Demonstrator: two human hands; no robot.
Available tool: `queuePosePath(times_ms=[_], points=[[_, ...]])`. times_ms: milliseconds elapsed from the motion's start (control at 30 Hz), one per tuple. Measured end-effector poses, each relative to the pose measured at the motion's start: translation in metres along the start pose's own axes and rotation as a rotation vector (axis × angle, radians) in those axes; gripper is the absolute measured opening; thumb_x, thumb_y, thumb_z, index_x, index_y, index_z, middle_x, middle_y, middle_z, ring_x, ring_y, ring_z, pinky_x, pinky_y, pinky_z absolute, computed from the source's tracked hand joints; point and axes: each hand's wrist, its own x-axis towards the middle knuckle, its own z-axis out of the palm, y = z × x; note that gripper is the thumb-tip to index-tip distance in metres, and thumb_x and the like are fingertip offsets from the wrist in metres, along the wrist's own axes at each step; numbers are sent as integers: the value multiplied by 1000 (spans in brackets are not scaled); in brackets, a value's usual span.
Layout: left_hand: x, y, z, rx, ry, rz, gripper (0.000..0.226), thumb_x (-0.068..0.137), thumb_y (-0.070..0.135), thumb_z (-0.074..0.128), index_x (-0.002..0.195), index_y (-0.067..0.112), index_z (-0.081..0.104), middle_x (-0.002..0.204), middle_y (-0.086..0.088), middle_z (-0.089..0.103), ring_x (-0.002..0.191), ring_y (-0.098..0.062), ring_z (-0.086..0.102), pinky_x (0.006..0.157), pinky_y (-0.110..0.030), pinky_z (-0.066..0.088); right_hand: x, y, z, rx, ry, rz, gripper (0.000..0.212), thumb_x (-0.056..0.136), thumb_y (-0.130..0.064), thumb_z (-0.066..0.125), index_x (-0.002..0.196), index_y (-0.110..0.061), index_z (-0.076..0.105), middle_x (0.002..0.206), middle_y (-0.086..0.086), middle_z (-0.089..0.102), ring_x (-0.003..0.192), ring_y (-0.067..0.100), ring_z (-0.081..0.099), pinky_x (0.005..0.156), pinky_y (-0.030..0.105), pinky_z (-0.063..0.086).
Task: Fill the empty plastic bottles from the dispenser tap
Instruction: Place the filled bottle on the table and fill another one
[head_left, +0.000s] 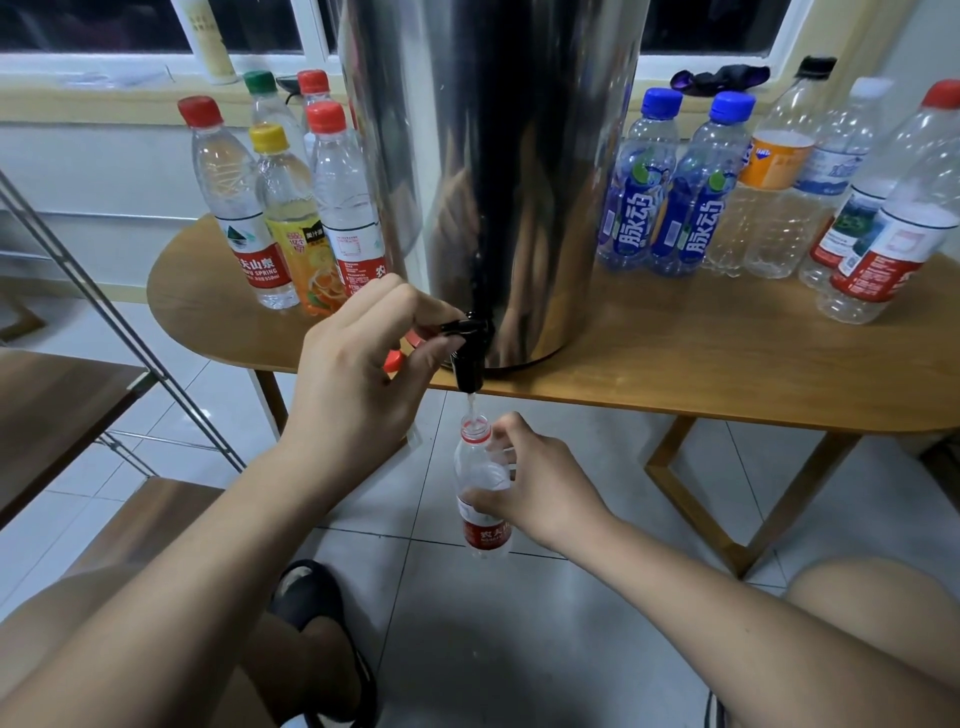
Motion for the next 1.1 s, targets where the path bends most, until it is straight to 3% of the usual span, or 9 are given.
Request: queuePosePath(times_ms=[167, 333, 800, 1100], points=[[1, 2, -2, -36, -11, -22, 10, 99, 10, 80, 103, 7, 72, 97, 2, 69, 91, -1, 58, 77, -17, 44, 1, 2, 1, -20, 7, -17, 70, 79, -52, 87, 134, -38, 47, 137, -12, 66, 121, 16, 66, 99, 39, 59], [1, 4, -2, -48, -12, -40, 12, 98, 10, 81, 102, 9, 70, 95, 2, 69, 89, -2, 59, 76, -18, 46, 2, 3, 1, -54, -12, -17, 76, 81, -51, 85, 146, -34, 49, 145, -11, 64, 127, 16, 63, 105, 41, 56], [1, 7, -3, -74, -15, -63, 11, 98, 10, 81, 101, 9, 70, 94, 1, 68, 81, -17, 59, 69, -34, 49, 4, 4, 3, -84, -11, -38, 76, 83, -52, 86, 147, -34, 48, 146, -10, 62, 126, 17, 62, 105, 39, 55], [1, 7, -2, -88, -15, -74, 11, 98, 10, 81, 101, 9, 71, 95, 0, 69, 82, -19, 61, 69, -37, 50, 5, 7, 3, -90, -10, -44, 75, 83, -54, 86, 145, -35, 49, 146, -12, 63, 126, 16, 62, 103, 38, 55]])
